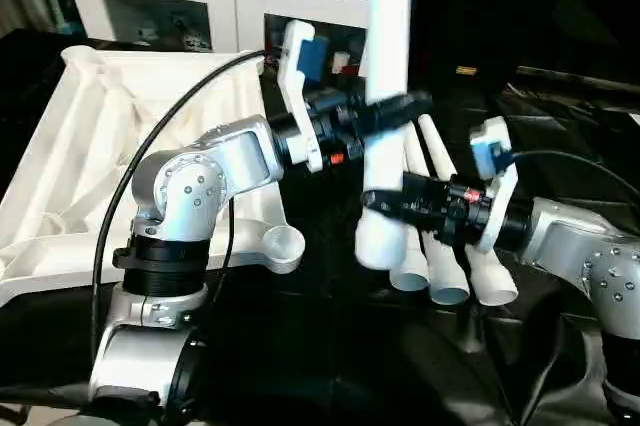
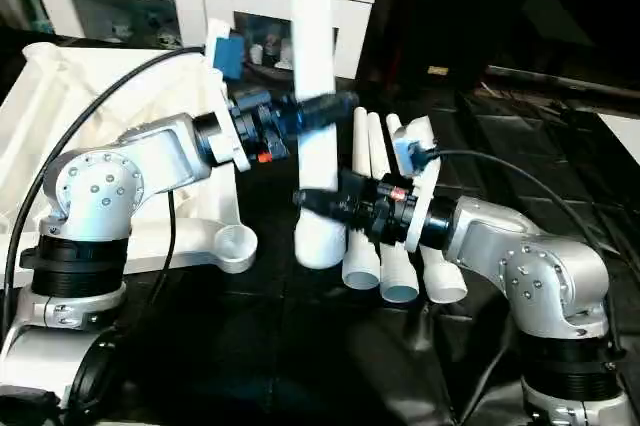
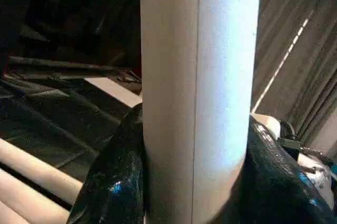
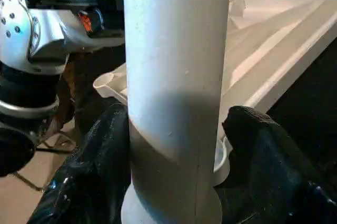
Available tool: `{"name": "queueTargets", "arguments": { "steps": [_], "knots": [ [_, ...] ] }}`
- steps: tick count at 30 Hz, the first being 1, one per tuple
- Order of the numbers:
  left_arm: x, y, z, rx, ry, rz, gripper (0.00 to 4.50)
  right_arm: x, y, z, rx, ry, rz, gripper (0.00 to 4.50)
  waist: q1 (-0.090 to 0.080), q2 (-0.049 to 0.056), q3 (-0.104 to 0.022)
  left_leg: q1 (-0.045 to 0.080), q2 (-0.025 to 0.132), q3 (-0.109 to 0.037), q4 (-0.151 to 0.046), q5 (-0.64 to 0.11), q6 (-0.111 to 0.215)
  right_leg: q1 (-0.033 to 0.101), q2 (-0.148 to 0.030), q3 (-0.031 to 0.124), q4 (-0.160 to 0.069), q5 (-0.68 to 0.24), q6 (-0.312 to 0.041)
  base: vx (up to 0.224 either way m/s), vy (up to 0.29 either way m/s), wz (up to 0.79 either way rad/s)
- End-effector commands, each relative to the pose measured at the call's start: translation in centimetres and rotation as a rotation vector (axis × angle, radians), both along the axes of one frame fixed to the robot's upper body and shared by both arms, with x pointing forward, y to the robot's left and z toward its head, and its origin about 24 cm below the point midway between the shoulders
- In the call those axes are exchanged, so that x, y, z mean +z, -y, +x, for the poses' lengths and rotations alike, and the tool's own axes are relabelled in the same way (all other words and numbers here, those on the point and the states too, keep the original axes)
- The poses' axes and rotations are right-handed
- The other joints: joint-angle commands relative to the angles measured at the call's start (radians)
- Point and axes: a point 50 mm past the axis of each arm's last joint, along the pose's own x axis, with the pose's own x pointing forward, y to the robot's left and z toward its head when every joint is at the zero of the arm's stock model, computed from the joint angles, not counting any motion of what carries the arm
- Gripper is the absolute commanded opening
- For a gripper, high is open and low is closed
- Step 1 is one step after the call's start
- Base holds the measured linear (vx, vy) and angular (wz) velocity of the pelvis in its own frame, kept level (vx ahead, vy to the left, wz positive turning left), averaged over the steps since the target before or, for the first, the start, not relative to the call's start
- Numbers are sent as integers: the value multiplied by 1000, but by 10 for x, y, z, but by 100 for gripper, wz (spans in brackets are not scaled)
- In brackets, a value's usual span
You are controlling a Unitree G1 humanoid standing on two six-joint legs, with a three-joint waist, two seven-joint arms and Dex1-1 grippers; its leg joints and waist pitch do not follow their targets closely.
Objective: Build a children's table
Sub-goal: Pick table leg
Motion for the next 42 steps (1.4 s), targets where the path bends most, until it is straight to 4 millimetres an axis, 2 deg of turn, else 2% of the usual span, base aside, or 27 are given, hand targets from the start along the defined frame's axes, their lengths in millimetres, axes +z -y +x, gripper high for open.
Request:
{"name": "queueTargets", "arguments": {
  "steps": [1, 5, 19, 20, 23, 29, 35, 36, 39, 40, 42],
  "knots": [
    [8, 6, -6, -49, 42, -7, 186, 3, 3, 0, -13, 19, -30, 303, 1, 8, -77, 21, 26, -7, -65, -140, -29, 46, -74, 41, -82, -91, -158, 0, 0, 0],
    [8, 9, -9, -97, 62, 11, 186, 3, -1, 1, 31, 11, -35, 303, 2, 7, -76, 20, 26, -7, -66, -142, -29, 46, -75, 41, -83, -108, -151, 0, 0, 0],
    [8, 11, -14, -160, 99, 32, 186, -2, -3, 5, 93, -26, -53, 303, 2, 4, -76, 19, 27, -6, -64, -131, -23, 47, -75, 41, -80, -90, -167, 0, 0, 0],
    [8, 11, -14, -159, 100, 34, 186, -1, -3, 6, 95, -26, -53, 275, 2, 4, -76, 19, 26, -5, -64, -131, -23, 46, -75, 41, -80, -92, -166, 0, 0, 0],
    [9, 11, -14, -163, 105, 34, 186, -1, -3, 6, 101, -27, -52, 268, 2, 2, -76, 19, 26, -5, -64, -128, -21, 47, -75, 41, -79, -92, -166, 0, 0, 0],
    [10, 12, -15, -175, 118, 33, 186, -3, -3, 7, 108, -36, -47, 202, 3, 2, -77, 19, 26, -5, -64, -126, -21, 46, -75, 41, -79, -94, -163, 0, 0, 0],
    [8, 10, -14, -147, 130, 49, 185, -3, -4, 9, 92, -21, -34, 189, 3, 0, -76, 19, 27, -5, -64, -126, -21, 45, -75, 41, -80, -100, -162, 0, 0, 0],
    [7, 10, -13, -149, 112, 45, 241, -3, -4, 9, 81, -15, -28, 189, 2, 0, -77, 19, 27, -4, -63, -125, -20, 45, -76, 41, -79, -98, -163, 0, 0, 0],
    [10, 9, -15, -188, 75, -7, 257, -1, -3, 12, 58, 2, -9, 188, 1, -2, -77, 18, 26, -4, -62, -118, -19, 45, -76, 40, -77, -93, -173, 0, 0, 0],
    [10, 8, -14, -173, 85, -11, 283, 0, -3, 12, 49, 6, 9, 187, 2, -1, -77, 19, 26, -4, -62, -118, -17, 45, -75, 41, -78, -92, -172, 0, 0, 0],
    [9, 8, -14, -164, 98, -14, 297, 0, -3, 13, 43, 9, 20, 187, 2, -1, -77, 20, 26, -4, -63, -121, -15, 44, -75, 40, -78, -95, -170, 0, 0, 0]
  ]
}}
